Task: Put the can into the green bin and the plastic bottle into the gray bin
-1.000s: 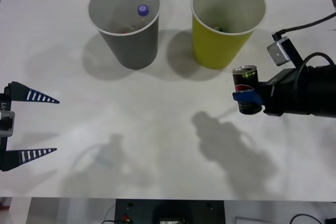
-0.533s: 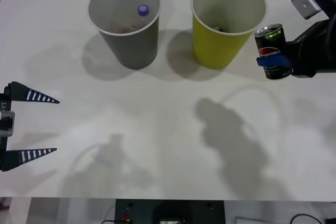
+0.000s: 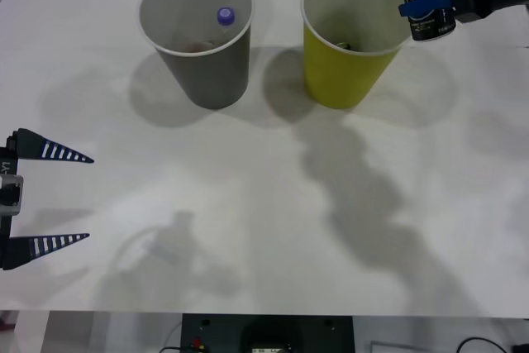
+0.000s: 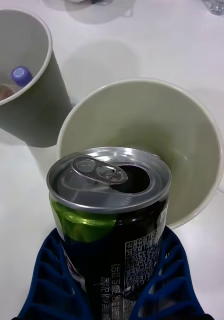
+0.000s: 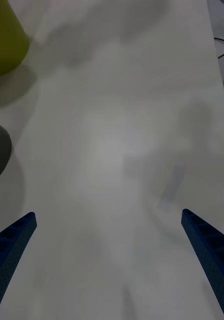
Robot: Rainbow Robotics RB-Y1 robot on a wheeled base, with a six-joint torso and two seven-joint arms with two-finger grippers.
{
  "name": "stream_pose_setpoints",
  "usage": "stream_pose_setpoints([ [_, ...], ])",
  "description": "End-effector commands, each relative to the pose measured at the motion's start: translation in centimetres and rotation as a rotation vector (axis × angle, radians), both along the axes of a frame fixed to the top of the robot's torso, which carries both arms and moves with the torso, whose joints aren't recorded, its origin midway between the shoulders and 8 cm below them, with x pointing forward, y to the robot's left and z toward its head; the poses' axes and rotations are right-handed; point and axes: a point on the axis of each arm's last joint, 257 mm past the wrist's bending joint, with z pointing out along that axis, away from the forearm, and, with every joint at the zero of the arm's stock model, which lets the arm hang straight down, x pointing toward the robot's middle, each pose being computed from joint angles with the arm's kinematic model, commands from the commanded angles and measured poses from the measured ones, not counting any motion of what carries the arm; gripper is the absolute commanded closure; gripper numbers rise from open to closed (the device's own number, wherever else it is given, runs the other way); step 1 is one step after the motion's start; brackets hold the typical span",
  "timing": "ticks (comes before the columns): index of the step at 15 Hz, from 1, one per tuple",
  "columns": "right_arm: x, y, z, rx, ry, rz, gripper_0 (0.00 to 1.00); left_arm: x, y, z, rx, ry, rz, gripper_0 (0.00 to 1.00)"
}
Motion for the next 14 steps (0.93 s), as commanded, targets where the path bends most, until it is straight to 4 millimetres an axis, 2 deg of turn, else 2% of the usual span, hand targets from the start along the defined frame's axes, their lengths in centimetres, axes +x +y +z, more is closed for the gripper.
stream_pose_setpoints([
  [1, 2.7, 0.9, 1.4, 0.0, 0.036, -0.048, 1.0, 0.0, 0.0, 0.0, 0.0, 0.0, 0.0, 0.0],
  [4, 5.2, 2.1, 1.6, -0.082, 0.014, -0.095, 1.0, 0.0, 0.0, 0.0, 0.0, 0.0, 0.0, 0.0],
  [6, 6.7, 2.7, 1.0, -0.123, 0.019, -0.128, 1.0, 0.0, 0.0, 0.0, 0.0, 0.0, 0.0, 0.0],
  [14, 9.3, 3.1, -2.9, -0.252, 0.118, -0.153, 1.0, 0.0, 0.0, 0.0, 0.0, 0.0, 0.0, 0.0],
])
